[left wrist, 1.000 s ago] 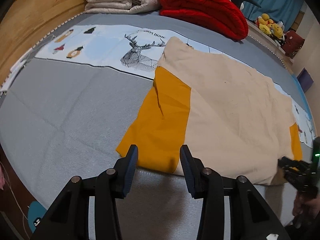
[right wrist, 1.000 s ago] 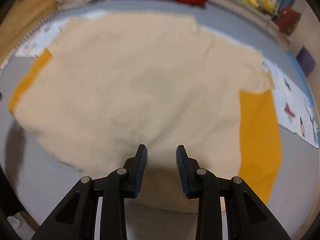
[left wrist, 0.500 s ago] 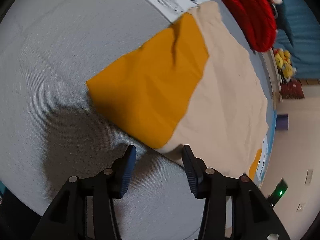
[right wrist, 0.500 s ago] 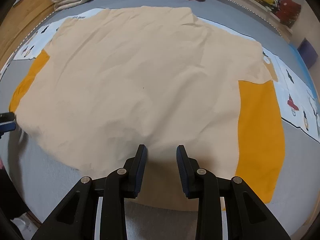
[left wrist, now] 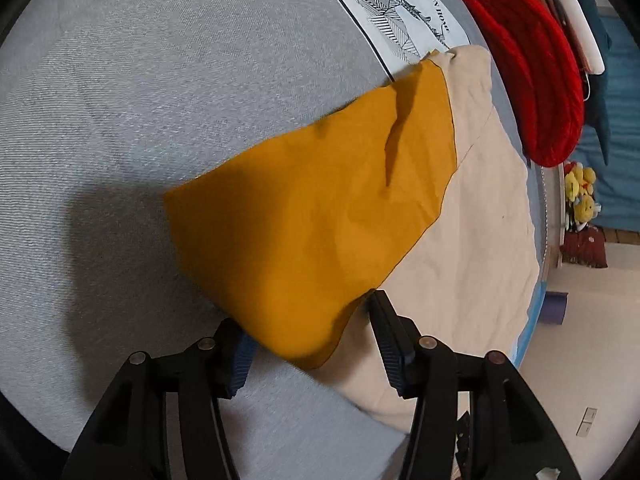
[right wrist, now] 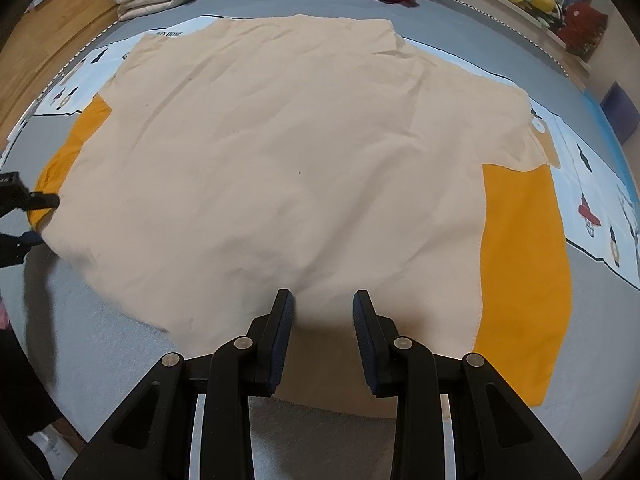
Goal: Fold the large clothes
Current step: 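Move the left tool to the orange side edge of the folded jacket, then grasp the orange side edge with the left tool and lift it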
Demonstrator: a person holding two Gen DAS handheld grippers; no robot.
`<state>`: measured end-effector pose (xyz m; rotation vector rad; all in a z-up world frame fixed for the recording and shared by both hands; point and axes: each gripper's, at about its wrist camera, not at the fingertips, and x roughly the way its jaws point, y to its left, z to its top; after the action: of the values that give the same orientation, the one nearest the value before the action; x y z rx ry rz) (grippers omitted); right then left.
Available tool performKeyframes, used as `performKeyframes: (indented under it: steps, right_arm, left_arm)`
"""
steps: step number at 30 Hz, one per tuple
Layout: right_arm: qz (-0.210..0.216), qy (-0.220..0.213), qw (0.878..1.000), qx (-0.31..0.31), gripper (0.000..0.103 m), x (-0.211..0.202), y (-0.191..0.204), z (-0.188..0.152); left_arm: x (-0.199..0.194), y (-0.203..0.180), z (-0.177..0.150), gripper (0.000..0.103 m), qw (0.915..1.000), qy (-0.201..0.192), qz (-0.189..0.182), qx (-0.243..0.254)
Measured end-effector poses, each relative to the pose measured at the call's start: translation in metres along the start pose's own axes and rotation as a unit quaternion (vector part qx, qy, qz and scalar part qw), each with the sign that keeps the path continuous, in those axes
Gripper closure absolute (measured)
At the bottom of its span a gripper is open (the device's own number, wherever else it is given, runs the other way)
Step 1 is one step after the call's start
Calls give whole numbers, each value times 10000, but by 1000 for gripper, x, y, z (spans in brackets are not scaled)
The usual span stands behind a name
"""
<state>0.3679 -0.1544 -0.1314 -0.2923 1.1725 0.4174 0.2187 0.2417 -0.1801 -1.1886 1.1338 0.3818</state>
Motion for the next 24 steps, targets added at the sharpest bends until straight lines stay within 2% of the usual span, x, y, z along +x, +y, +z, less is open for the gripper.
performKeyframes:
  steps: [5, 9, 11, 12, 13, 15, 20, 24]
  right_arm:
    - [99, -49, 9999, 0, 70, -3, -3, -1]
    - [252, -149, 9996, -26, 70, -7, -2, -2]
    - [357, -220, 9991, -2, 70, -11, 0, -2]
    - [411, -258, 9988, 12, 70, -12, 1, -2]
    - [464, -307, 9984, 21, 70, -14, 2, -1]
    - [552, -407, 9976, 15, 70, -18, 7, 1]
    - [730, -562, 9957, -60, 70, -21, 24, 12]
    - [701, -519, 9961, -107, 70, -17, 38, 21]
  left_arm:
    - [4, -10, -1, 55, 9999, -137, -61, 32]
    - [8, -14, 2, 61, 9998, -169, -60, 66]
    - [10, -17, 3, 70, 9998, -187, -51, 107]
    - [8, -20, 3, 80, 9996, -229, -57, 180]
    - [7, -24, 3, 85, 9993, -264, -37, 256]
    - [2, -29, 2, 92, 9984, -342, -24, 460]
    - [-24, -46, -2, 96, 9928, -676, -149, 982]
    - [-51, -55, -5, 96, 9853, -976, -263, 1375]
